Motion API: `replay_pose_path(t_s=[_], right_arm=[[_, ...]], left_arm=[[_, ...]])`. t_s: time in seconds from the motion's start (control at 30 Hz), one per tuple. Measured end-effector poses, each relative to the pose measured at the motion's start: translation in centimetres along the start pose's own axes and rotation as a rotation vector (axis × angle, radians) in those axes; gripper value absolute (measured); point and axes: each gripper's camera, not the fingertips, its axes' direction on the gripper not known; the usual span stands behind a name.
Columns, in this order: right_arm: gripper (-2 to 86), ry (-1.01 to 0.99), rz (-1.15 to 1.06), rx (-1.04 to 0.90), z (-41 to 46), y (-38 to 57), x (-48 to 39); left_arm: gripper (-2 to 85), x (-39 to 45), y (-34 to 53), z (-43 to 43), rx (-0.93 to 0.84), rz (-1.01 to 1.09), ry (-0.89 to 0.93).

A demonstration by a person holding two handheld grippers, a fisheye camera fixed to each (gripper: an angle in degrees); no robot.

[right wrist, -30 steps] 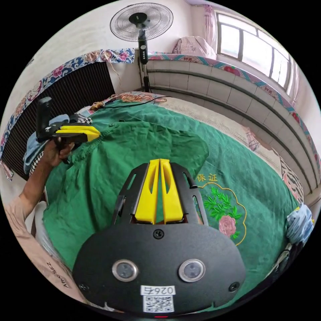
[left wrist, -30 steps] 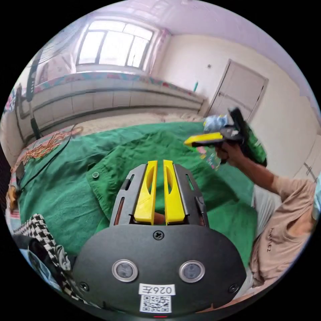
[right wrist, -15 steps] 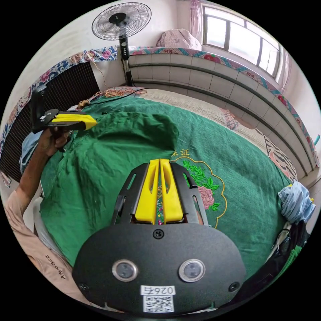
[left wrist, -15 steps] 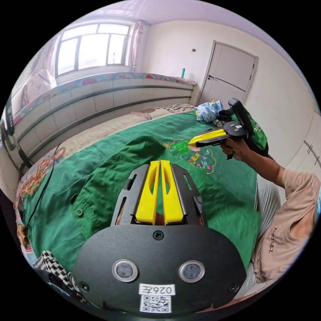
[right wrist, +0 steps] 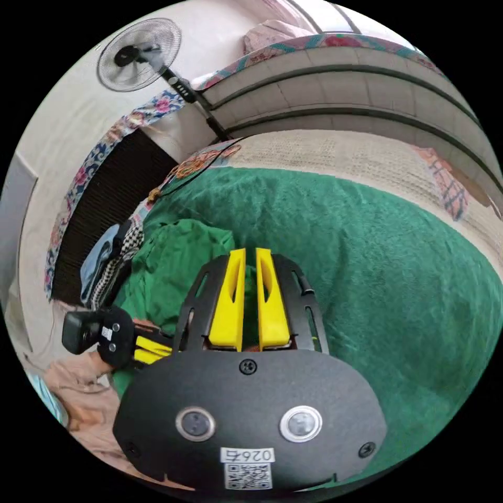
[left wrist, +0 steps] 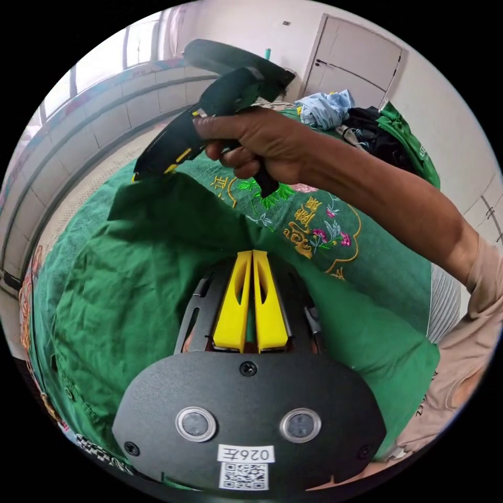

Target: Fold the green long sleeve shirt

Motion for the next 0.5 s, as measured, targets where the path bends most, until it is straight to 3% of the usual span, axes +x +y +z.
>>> replay_pose_path(t_s=[0.13, 0.27, 0.33, 0.5], right_arm=[[-1.0, 0.251, -0.407, -0.007, -0.4, 4.1, -8.9], [-1.4, 0.509, -0.639, -0.177, 1.3, 7.5, -14.5], [-1.4, 0.617, -0.630, -0.197, 1.3, 7.1, -15.1], [-0.9, 0.649, -0.458, -0.065, -2.4, 3.9, -14.2]], left_arm=[[-0.9, 1.4, -0.7, 0.5, 0.004, 0.058, -0.118], [-0.8, -1.9, -1.3, 0.7, 0.016, -0.006, 0.008], [-0.8, -3.7, -1.3, 0.8, 0.025, -0.039, 0.079], [-0.8, -6.9, -1.6, 1.2, 0.029, -0.086, 0.176]])
